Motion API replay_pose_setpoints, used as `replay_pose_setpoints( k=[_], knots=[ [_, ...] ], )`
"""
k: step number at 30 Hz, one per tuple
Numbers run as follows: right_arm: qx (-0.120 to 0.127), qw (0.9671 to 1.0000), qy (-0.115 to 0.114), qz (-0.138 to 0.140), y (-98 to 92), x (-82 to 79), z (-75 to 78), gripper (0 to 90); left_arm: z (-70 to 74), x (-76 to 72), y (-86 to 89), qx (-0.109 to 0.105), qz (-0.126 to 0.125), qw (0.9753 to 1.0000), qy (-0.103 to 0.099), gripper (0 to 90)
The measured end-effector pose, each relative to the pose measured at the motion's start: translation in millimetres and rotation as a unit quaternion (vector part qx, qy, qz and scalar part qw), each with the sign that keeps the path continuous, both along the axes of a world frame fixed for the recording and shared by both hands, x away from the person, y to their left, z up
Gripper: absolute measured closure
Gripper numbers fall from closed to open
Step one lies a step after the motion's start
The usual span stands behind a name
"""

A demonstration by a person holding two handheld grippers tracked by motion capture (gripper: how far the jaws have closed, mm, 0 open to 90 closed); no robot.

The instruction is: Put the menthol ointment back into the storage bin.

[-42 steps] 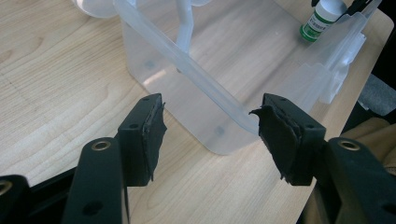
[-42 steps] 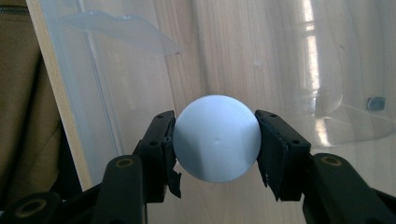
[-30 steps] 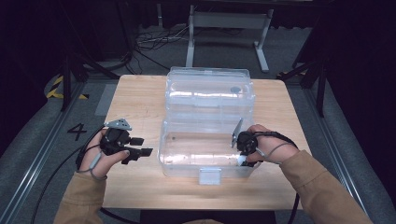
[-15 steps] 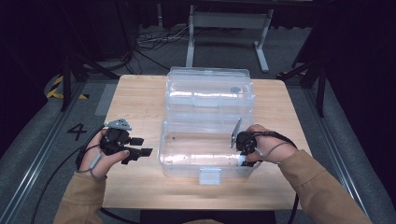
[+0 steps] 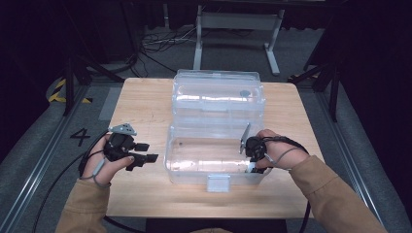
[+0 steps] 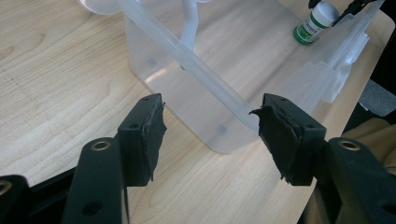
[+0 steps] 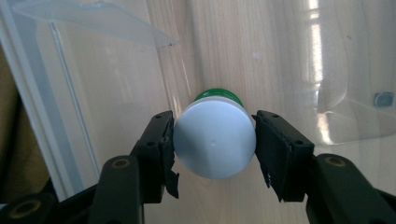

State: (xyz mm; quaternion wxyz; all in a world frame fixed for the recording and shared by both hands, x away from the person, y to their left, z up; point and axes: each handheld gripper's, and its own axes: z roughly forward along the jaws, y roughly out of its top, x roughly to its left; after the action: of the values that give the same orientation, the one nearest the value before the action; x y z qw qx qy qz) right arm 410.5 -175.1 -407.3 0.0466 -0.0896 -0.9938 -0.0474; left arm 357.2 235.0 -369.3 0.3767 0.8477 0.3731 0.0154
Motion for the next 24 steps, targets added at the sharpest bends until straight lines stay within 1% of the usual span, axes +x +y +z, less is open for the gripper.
replay_pose_setpoints(
  k=[6, 7, 8, 9, 11, 12, 17, 19, 21, 22, 24],
  knots=[
    [0.006, 1.0000, -0.001, -0.003, -1.0, 0.3, 0.0, 46.5, -0.4, 0.0, -0.7, 0.000, 0.000, 1.0000, 0.000, 41.1],
    [0.012, 0.9999, 0.000, -0.006, -1.9, -0.1, 1.4, 44.3, -0.4, 0.1, -0.7, 0.000, -0.001, 1.0000, 0.000, 41.1],
    [0.012, 0.9999, 0.000, -0.006, -1.9, -0.1, 1.4, 44.3, -0.5, 0.1, -1.1, -0.002, -0.001, 1.0000, 0.002, 41.1],
    [0.018, 0.9998, 0.001, -0.010, -2.6, -0.6, 2.3, 43.9, -0.5, 0.3, -1.3, -0.001, -0.002, 1.0000, 0.001, 41.0],
    [0.028, 0.9996, -0.001, -0.008, -4.1, -1.1, 4.9, 43.9, -0.4, 0.9, -2.4, -0.001, -0.005, 1.0000, 0.002, 41.1],
    [0.027, 0.9996, -0.002, -0.011, -5.0, -1.4, 7.3, 43.8, -0.4, 1.4, -3.3, -0.001, -0.009, 1.0000, 0.002, 41.1],
    [0.049, 0.9986, -0.003, -0.021, -10.3, -2.5, 18.0, 44.2, 0.5, 3.9, -7.6, -0.002, -0.018, 0.9998, 0.002, 40.8],
    [0.058, 0.9979, -0.009, -0.025, -13.6, -1.7, 22.8, 44.5, 0.8, 5.0, -9.4, 0.000, -0.023, 0.9997, 0.001, 40.7],
    [0.065, 0.9973, -0.011, -0.032, -16.2, -2.2, 27.8, 45.0, 0.9, 5.6, -11.0, -0.001, -0.025, 0.9997, 0.002, 40.7],
    [0.065, 0.9973, -0.011, -0.032, -16.2, -2.2, 27.8, 45.0, 0.9, 5.6, -11.0, -0.001, -0.025, 0.9997, 0.002, 40.7],
    [0.084, 0.9956, -0.015, -0.039, -20.2, -2.6, 36.7, 46.2, 1.2, 6.6, -12.4, -0.003, -0.027, 0.9996, 0.003, 40.7]
  ],
)
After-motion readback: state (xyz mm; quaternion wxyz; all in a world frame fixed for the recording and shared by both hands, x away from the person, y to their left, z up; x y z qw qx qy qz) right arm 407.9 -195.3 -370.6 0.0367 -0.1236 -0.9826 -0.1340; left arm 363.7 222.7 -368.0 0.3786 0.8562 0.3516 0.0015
